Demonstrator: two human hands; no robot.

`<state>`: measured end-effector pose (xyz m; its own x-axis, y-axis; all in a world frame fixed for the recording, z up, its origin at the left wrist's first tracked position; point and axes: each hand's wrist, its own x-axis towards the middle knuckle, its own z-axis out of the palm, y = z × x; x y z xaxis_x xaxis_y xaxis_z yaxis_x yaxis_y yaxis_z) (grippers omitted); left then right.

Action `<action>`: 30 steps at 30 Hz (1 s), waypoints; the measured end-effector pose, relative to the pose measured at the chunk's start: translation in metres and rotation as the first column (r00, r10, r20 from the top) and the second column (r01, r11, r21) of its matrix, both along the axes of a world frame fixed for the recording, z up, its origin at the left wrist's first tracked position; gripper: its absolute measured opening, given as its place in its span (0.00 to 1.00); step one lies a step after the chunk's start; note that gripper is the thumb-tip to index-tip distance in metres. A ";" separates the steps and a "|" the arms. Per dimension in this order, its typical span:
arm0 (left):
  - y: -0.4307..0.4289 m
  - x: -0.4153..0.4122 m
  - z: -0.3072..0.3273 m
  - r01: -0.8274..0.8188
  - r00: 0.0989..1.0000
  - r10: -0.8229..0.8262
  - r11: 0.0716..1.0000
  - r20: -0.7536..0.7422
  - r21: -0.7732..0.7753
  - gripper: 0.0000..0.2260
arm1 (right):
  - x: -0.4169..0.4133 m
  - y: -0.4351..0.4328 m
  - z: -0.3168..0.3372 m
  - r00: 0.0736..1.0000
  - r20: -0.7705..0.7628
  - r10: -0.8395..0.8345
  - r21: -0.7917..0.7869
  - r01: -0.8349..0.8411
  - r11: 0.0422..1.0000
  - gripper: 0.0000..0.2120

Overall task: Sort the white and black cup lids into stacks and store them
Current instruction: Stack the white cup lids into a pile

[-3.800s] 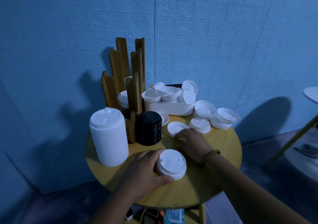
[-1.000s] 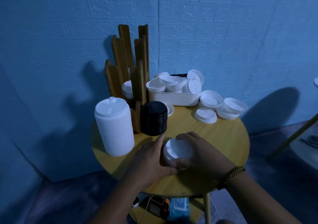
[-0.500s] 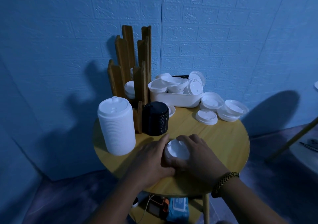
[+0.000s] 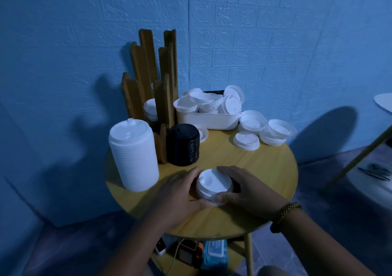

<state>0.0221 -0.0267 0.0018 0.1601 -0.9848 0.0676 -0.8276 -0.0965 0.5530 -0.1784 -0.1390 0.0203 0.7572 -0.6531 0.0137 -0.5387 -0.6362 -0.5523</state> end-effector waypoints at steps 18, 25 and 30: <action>-0.004 0.000 0.007 -0.004 0.987 0.002 1.000 -0.158 -0.011 0.27 | -0.003 -0.003 -0.010 0.996 0.086 -0.009 0.025 0.007 1.000 0.40; -0.010 0.000 0.004 0.001 0.995 -0.001 1.000 -0.101 -0.002 0.28 | 0.003 -0.061 -0.001 0.950 0.023 -0.311 -0.153 0.310 0.938 0.26; -0.013 -0.001 0.008 0.022 0.990 -0.021 1.000 -0.142 0.008 0.36 | 0.003 -0.083 -0.006 0.929 -0.187 -0.319 -0.240 0.272 0.932 0.27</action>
<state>0.0213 -0.0397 0.0098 0.1459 -0.9886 0.0360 -0.7429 -0.0855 0.6639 -0.1752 -0.2223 0.0148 0.5296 -0.8478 0.0283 -0.8118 -0.5162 -0.2728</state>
